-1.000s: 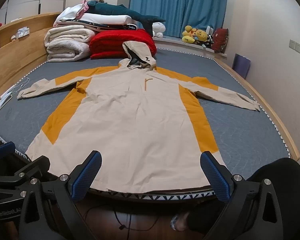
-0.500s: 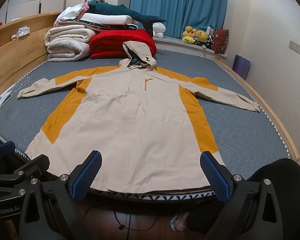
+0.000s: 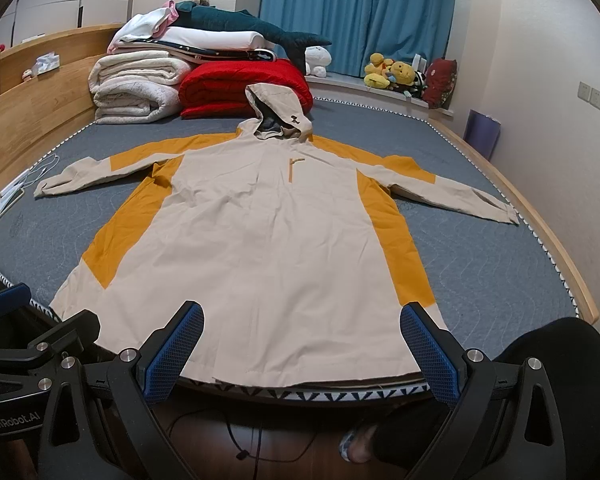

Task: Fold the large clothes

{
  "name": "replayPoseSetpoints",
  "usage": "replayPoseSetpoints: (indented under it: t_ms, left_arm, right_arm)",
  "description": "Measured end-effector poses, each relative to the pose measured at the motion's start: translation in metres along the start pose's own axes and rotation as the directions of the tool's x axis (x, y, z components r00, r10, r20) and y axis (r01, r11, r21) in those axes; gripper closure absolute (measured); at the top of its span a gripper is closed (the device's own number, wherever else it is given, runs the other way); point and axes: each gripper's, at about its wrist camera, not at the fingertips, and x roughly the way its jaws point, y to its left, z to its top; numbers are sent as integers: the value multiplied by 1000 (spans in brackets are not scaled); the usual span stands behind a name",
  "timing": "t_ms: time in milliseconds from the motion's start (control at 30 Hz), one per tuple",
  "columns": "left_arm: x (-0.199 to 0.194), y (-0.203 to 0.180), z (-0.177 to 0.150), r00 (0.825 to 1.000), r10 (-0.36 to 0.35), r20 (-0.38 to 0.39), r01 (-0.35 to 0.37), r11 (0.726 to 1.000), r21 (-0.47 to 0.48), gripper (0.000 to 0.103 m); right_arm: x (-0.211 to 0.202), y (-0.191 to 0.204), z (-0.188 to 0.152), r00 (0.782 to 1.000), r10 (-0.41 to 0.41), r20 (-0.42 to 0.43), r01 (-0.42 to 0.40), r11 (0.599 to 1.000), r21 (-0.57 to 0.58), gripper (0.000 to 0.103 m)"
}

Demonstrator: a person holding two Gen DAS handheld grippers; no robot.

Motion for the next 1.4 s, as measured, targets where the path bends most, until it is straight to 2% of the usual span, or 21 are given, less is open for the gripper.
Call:
replayPoseSetpoints:
  t_ms: [767, 933, 1100, 1167, 1267, 1300, 1400]
  left_arm:
    - [0, 1, 0, 1000, -1, 0, 1, 1000, -1, 1]
    - [-8, -5, 1, 999, 20, 41, -21, 999, 37, 2]
    - [-15, -6, 12, 999, 18, 43, -18, 1000, 6, 3]
    - [-22, -10, 16, 998, 11, 66, -11, 1000, 6, 5]
    - [-25, -15, 23, 994, 17, 109, -21, 999, 35, 20]
    - [-24, -15, 25, 993, 13, 118, -18, 999, 41, 29]
    - [-15, -13, 31, 991, 20, 129, -29, 998, 63, 36]
  right_arm:
    - [0, -1, 0, 1000, -1, 2, 1, 1000, -1, 5]
    - [0, 0, 0, 1000, 5, -4, -5, 1000, 8, 5]
    - [1, -1, 4, 1000, 31, -3, -31, 999, 33, 5]
    - [-1, -4, 7, 999, 34, 13, -35, 999, 40, 7]
    - [-1, -9, 13, 999, 33, 30, -35, 998, 52, 10]
    - [-1, -11, 15, 999, 34, 35, -36, 998, 58, 13]
    - [0, -18, 26, 998, 28, 61, -32, 997, 64, 17]
